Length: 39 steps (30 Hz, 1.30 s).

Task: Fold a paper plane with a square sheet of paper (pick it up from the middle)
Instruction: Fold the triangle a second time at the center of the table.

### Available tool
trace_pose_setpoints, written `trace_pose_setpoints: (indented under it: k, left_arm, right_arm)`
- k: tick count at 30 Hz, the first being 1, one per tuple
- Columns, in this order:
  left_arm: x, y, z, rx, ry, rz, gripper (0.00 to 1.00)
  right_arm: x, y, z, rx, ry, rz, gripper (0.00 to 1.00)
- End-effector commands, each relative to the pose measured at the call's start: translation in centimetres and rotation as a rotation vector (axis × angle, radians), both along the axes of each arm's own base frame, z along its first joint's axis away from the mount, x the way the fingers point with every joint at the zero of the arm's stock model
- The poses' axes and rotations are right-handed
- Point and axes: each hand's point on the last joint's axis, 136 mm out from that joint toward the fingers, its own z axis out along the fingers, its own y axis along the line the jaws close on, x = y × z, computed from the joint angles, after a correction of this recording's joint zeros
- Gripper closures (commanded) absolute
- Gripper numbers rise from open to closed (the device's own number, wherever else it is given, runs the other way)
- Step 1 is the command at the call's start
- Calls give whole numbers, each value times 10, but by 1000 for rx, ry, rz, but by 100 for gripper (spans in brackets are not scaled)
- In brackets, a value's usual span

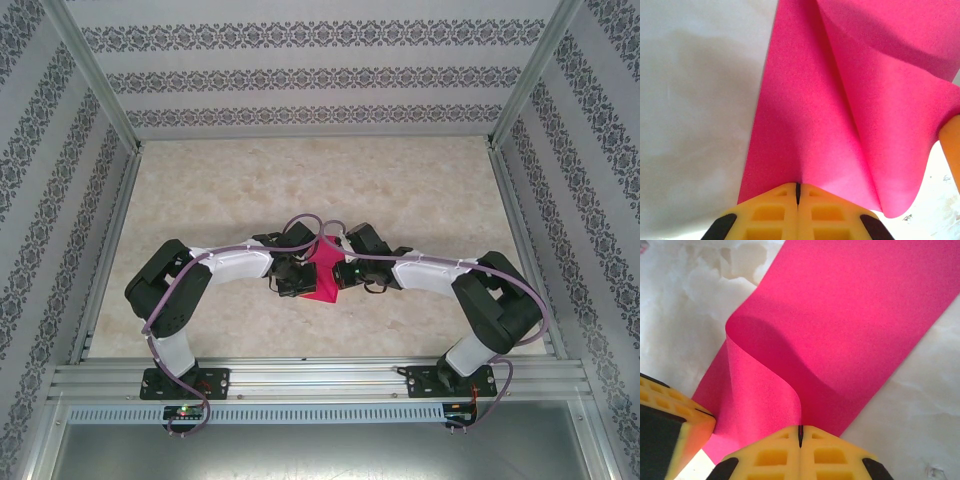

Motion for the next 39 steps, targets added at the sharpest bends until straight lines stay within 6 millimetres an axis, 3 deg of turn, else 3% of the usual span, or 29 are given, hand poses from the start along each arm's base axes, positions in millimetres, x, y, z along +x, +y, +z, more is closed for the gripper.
trace_pose_setpoints:
  k: [1, 39]
  left_arm:
    - [-7, 13, -20, 100, 16, -19, 93]
    - [-8, 12, -18, 104, 22, -31, 94]
  right_arm:
    - [8, -3, -1, -36, -17, -4, 100]
    - [7, -10, -15, -88, 20, -52, 100]
